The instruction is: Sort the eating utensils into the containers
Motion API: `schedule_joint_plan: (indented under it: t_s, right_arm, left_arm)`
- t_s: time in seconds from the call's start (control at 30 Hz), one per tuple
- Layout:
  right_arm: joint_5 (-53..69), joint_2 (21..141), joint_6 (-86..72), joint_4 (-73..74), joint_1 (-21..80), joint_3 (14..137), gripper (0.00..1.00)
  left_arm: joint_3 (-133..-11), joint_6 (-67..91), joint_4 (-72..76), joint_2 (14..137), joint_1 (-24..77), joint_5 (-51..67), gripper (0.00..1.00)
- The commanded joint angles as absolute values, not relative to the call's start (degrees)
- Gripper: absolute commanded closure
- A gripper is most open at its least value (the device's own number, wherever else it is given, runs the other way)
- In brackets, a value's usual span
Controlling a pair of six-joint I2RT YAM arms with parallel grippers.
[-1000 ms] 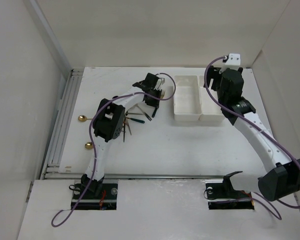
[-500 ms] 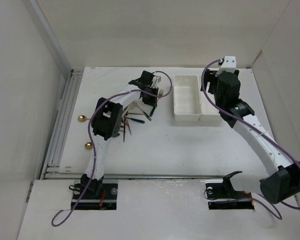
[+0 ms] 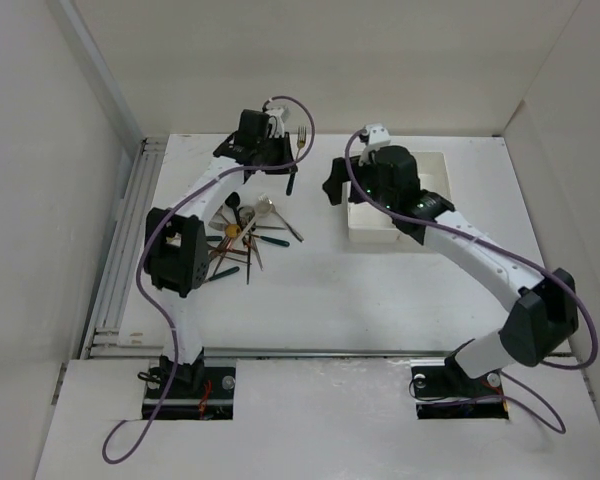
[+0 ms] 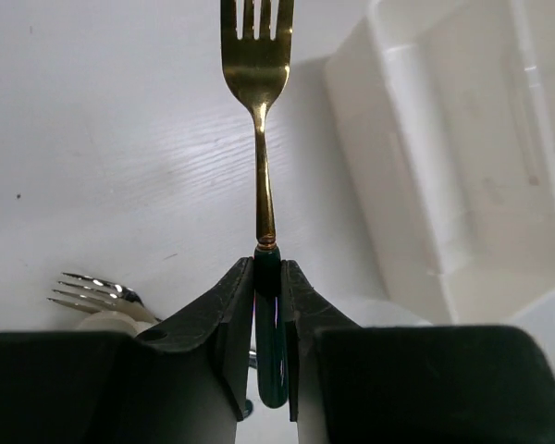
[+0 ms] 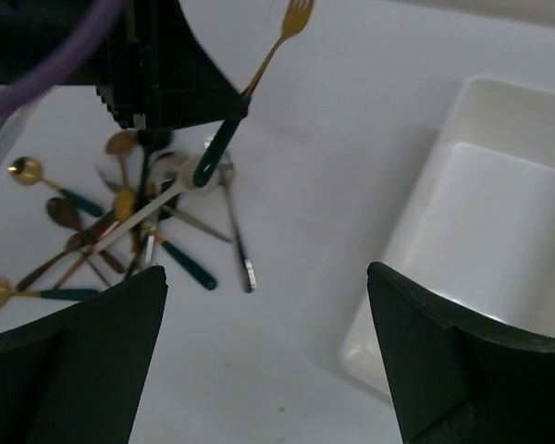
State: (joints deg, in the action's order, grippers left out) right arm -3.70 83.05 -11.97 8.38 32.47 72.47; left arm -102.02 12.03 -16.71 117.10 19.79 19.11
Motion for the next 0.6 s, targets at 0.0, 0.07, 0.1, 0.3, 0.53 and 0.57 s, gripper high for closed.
schedule_joint_plan:
  t_s: [0.0, 0.07, 0.1, 0.3, 0.53, 0.57]
  right_arm:
    - [5.4, 87.1, -22.1, 2.2, 34.0, 75.6, 0.06]
    - [7.6, 89.5, -24.9, -1.4, 34.0, 76.1, 0.07]
    - [7.6, 90.3, -27.1, -2.1, 34.0, 76.7, 0.09]
    - [12.4, 94.1, -30.8, -4.9, 34.0, 78.6, 0.15]
    - [14.3, 95.3, -32.7, -8.5, 34.0, 77.3, 0.16]
    - [14.3, 96.8, -33.2, -8.5, 34.0, 77.3, 0.16]
  left_arm:
    - [-99.9, 14.2, -12.7, 108.5, 21.2, 21.1, 1.0]
    - [-99.3, 16.5, -13.5, 106.2, 21.2, 21.1, 1.0]
    - [-98.6, 17.1, -13.5, 105.6, 21.2, 21.1, 1.0]
    - [-96.3, 18.3, -14.2, 102.7, 21.2, 22.2, 1.0]
    - [-94.5, 18.3, -13.7, 101.1, 22.2, 22.2, 1.0]
    - [-94.5, 18.3, -13.7, 101.1, 22.2, 22.2, 1.0]
